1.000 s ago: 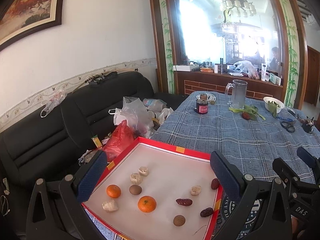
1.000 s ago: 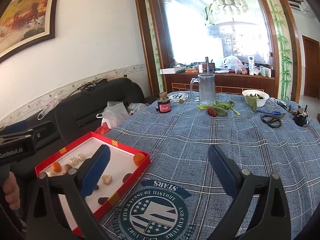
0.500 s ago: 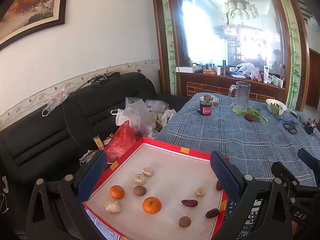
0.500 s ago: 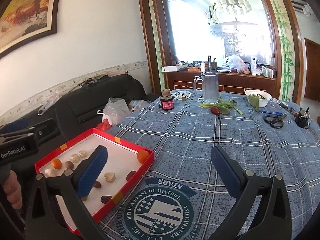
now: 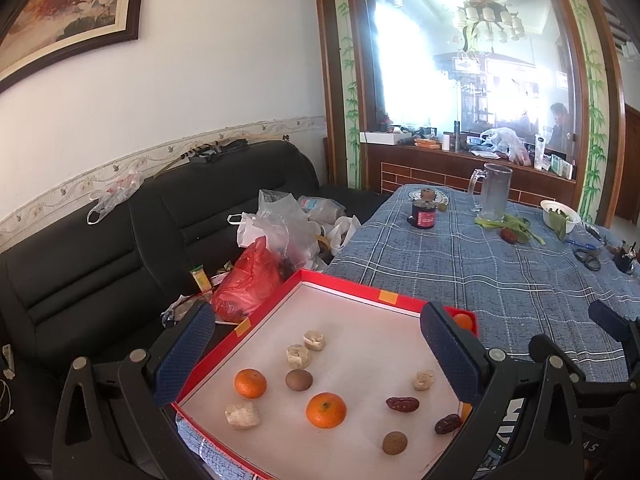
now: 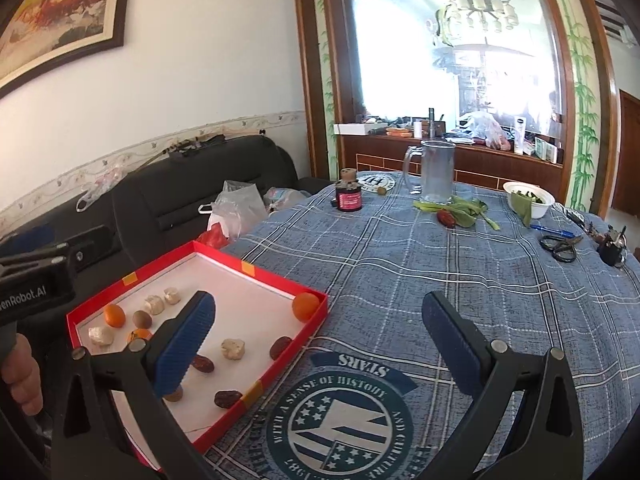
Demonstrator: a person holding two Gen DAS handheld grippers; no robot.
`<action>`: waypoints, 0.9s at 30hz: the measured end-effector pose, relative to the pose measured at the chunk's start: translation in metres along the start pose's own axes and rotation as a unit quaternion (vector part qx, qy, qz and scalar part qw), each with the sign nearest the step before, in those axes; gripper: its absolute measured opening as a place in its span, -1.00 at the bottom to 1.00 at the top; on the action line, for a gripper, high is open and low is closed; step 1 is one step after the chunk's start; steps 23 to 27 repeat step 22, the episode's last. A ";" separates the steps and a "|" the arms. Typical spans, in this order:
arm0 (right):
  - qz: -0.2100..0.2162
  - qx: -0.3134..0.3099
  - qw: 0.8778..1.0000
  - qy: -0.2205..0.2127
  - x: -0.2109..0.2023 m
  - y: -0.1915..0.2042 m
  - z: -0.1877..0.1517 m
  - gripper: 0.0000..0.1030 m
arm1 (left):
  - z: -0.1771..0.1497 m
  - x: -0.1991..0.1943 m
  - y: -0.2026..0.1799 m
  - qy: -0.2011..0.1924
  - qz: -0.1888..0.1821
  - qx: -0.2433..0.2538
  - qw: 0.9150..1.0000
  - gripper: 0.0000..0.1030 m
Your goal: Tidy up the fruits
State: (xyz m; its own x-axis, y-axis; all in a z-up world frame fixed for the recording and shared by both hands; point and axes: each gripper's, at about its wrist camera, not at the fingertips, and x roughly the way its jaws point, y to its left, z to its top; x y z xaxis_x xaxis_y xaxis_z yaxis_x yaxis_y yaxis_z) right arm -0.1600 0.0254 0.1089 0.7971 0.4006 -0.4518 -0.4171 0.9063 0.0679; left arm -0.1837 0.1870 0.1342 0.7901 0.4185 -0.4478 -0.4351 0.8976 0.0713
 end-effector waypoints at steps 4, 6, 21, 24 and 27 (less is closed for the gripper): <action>0.004 -0.010 1.000 0.005 0.005 0.010 0.000 1.00 | -0.002 0.002 0.006 0.001 0.000 -0.001 1.000 0.99; 0.005 -0.015 1.000 0.007 0.007 0.014 0.000 1.00 | -0.002 0.003 0.009 0.001 0.000 0.000 1.000 0.99; 0.014 -0.042 0.999 0.016 0.020 0.038 0.000 1.00 | -0.001 0.007 0.023 0.001 -0.006 -0.017 1.000 0.99; 0.015 -0.041 0.999 0.016 0.020 0.038 0.000 1.00 | -0.001 0.006 0.023 0.001 -0.006 -0.017 1.000 0.99; 0.015 -0.041 0.999 0.016 0.020 0.038 0.000 1.00 | -0.001 0.006 0.023 0.001 -0.006 -0.017 1.000 0.99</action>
